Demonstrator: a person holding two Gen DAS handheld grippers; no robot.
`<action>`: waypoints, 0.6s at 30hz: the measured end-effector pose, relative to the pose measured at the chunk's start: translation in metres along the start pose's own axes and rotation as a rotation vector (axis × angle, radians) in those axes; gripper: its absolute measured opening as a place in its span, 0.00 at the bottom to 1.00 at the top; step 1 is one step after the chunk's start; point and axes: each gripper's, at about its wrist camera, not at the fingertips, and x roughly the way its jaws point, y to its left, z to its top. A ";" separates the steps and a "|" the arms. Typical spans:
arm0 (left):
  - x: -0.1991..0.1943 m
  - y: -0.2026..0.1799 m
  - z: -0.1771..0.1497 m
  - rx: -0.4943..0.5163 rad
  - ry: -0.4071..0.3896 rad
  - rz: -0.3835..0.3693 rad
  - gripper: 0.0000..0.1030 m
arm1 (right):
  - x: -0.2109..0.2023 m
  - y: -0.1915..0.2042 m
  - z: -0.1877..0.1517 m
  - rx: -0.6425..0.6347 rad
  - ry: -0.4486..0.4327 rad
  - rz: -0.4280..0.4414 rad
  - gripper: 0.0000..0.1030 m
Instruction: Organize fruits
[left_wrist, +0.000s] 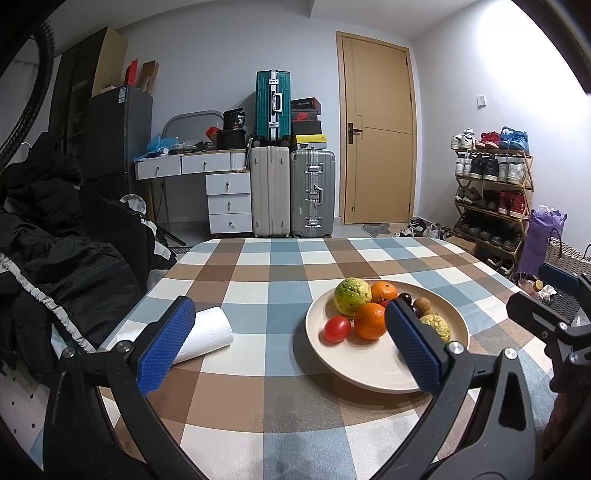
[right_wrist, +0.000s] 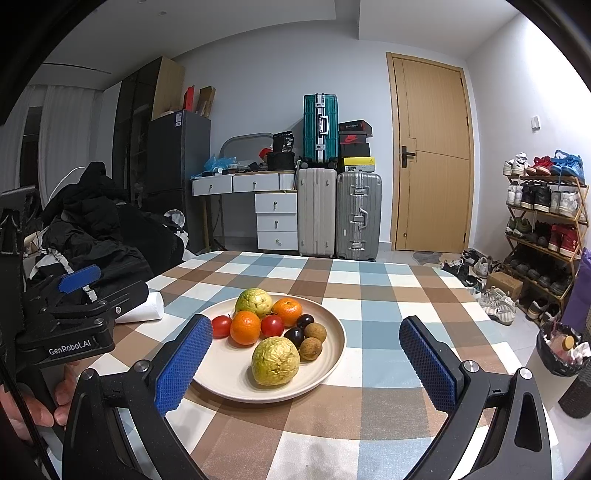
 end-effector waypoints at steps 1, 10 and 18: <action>0.000 0.000 0.000 0.000 0.000 0.000 0.99 | 0.000 0.000 0.000 0.000 0.000 0.000 1.00; 0.000 0.000 0.000 0.000 0.000 0.000 0.99 | 0.000 0.000 0.000 0.000 0.000 0.000 1.00; 0.000 0.000 0.000 0.000 0.000 0.000 0.99 | 0.000 0.000 0.000 0.000 0.000 0.000 1.00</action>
